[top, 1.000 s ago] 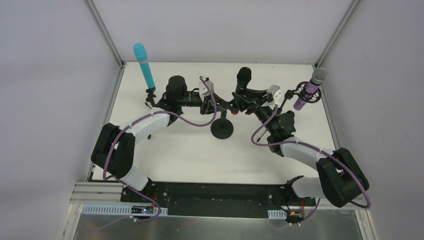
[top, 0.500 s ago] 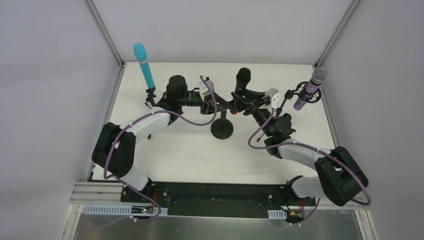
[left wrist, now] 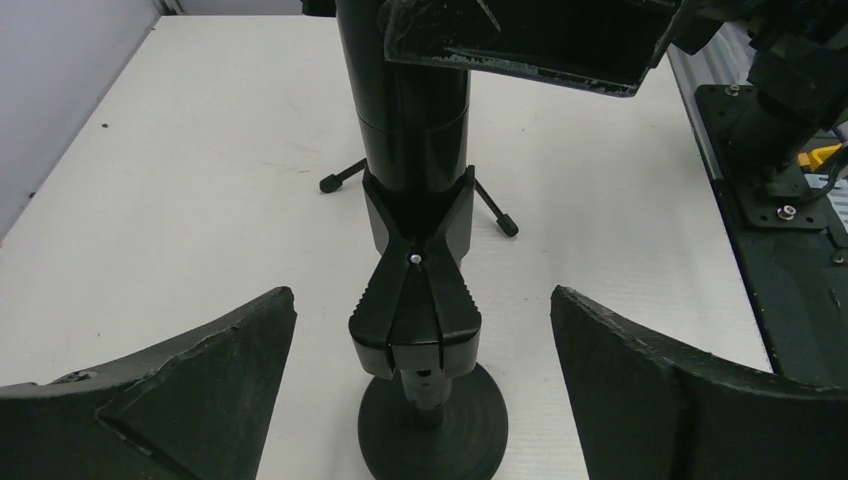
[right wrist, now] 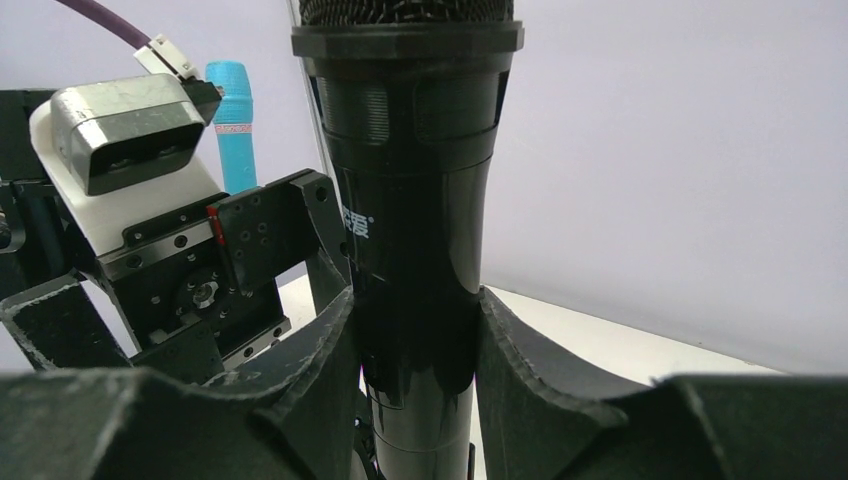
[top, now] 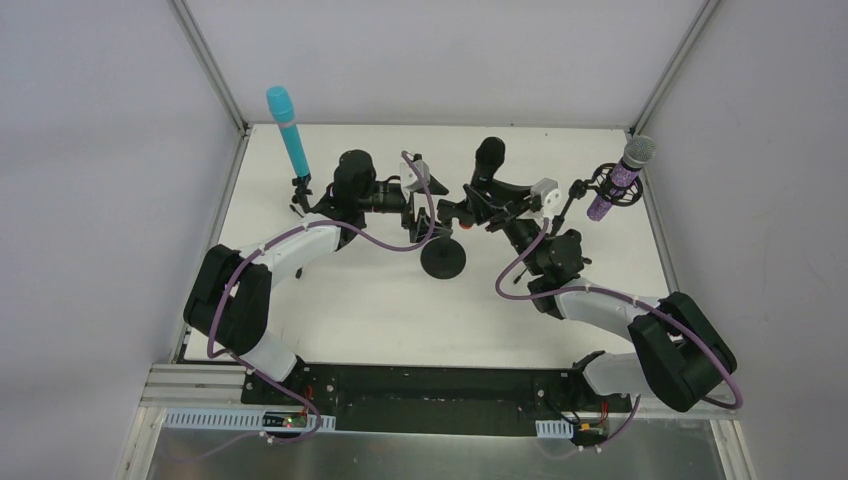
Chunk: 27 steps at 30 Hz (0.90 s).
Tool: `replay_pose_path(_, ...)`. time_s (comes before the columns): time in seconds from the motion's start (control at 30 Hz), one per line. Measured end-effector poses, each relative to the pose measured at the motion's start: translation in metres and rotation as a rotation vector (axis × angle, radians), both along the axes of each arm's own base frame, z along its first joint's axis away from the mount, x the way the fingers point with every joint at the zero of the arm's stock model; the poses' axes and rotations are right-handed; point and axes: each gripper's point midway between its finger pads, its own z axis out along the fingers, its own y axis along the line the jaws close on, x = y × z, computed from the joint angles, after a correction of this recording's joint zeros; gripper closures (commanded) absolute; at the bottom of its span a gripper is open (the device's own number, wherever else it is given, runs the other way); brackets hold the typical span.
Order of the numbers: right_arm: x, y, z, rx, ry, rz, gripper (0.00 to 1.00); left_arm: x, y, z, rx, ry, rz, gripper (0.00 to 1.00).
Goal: Attach the microphones to the stand
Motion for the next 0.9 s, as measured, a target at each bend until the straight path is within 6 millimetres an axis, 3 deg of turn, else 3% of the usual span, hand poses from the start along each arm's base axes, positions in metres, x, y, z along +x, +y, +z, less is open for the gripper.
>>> replay_pose_path(0.57,0.000,0.000,0.000,0.006,0.006,-0.002,0.16,0.006,0.004,-0.014,0.023,-0.001,0.052,0.01)
replay_pose_path(0.77,0.000,-0.001,0.001,0.012,0.008,-0.005,0.02,0.006,0.006,-0.022,0.028,0.000,0.066,0.01)
replay_pose_path(0.9,-0.003,-0.002,0.006,0.025,0.000,-0.002,0.01,0.006,0.006,-0.023,0.023,-0.010,0.067,0.01)
